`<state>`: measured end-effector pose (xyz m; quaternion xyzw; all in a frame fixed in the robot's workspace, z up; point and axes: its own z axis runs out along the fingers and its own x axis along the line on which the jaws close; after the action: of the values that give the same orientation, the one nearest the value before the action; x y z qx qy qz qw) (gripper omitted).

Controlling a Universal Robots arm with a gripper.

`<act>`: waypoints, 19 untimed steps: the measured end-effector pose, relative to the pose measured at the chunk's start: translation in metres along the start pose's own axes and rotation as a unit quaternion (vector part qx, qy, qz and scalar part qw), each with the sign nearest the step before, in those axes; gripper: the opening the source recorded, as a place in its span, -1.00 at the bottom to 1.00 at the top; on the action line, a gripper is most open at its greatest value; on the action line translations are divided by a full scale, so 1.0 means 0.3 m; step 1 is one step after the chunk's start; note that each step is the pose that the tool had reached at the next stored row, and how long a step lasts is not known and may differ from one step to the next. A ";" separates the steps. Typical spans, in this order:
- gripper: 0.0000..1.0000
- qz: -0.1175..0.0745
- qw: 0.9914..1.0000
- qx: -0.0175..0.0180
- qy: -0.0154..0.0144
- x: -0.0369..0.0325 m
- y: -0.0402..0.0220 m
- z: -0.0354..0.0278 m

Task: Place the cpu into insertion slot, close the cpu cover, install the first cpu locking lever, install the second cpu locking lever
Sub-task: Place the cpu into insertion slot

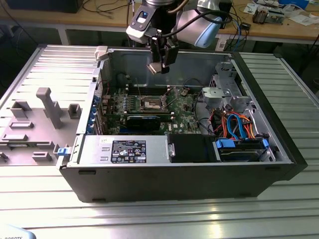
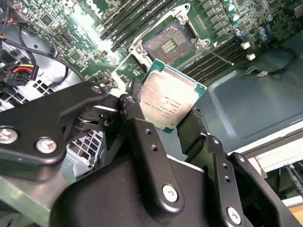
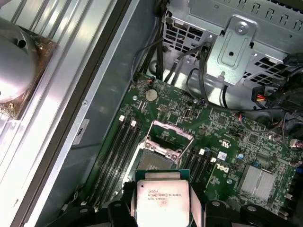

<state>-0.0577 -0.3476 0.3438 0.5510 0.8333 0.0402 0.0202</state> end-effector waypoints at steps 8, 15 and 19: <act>0.08 0.022 1.000 0.000 -0.003 0.000 0.000 0.004; 0.08 0.033 0.999 0.000 -0.004 0.000 -0.001 0.009; 0.08 0.035 0.999 0.000 -0.005 0.000 -0.001 0.009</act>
<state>-0.0577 -0.3475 0.3411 0.5801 0.8133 0.0380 0.0226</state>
